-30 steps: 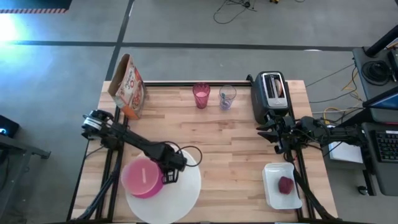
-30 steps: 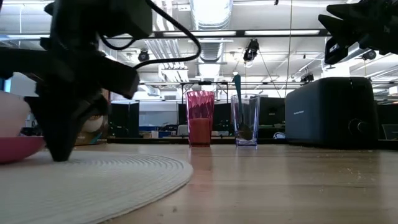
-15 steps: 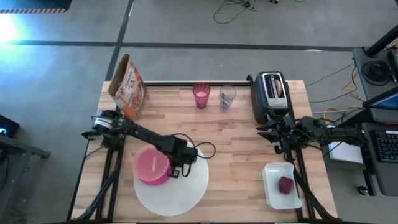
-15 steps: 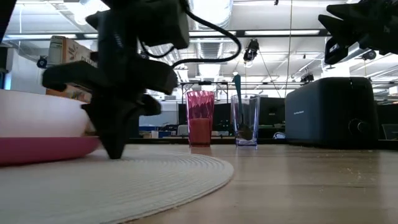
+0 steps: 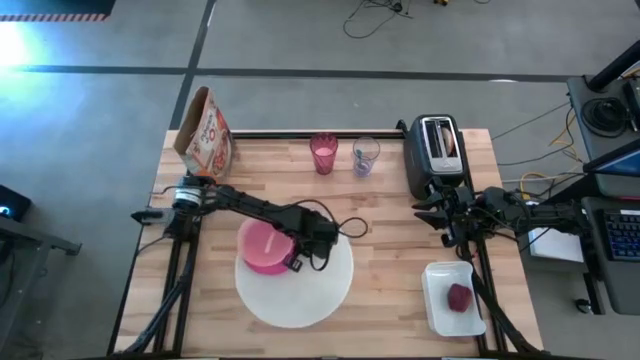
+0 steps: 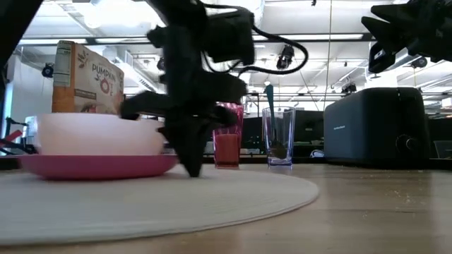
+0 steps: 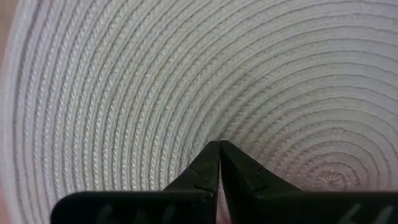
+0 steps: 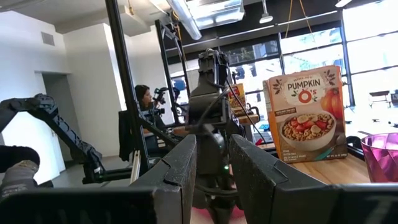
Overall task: Arrange a breakfast setting
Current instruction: Move the white table mat to the center of the table
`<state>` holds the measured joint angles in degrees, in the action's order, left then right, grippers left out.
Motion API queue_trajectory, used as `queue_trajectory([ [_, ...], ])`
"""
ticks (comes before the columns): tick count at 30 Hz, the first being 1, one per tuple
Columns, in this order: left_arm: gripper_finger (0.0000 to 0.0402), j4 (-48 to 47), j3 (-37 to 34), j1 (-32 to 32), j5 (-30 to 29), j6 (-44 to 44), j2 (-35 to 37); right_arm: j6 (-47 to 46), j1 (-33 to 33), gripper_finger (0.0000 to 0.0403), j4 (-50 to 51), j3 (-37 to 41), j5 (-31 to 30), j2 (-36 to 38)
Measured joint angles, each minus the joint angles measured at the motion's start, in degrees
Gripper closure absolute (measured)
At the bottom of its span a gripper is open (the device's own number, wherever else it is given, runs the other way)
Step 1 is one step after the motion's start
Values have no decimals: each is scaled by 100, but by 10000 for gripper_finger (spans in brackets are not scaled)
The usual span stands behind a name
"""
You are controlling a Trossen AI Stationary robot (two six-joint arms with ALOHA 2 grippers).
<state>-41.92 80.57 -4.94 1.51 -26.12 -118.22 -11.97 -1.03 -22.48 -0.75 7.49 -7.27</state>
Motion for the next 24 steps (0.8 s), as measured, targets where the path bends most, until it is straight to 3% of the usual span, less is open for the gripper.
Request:
queue_trajectory([
  [13, 402, 191, 1193, 910, -55, -16, -657, 0, 1, 314, 0, 0, 0, 0],
  [24, 402, 229, 1892, 1022, -56, 154, -1049, 0, -1, 314, 6, 0, 0, 0],
])
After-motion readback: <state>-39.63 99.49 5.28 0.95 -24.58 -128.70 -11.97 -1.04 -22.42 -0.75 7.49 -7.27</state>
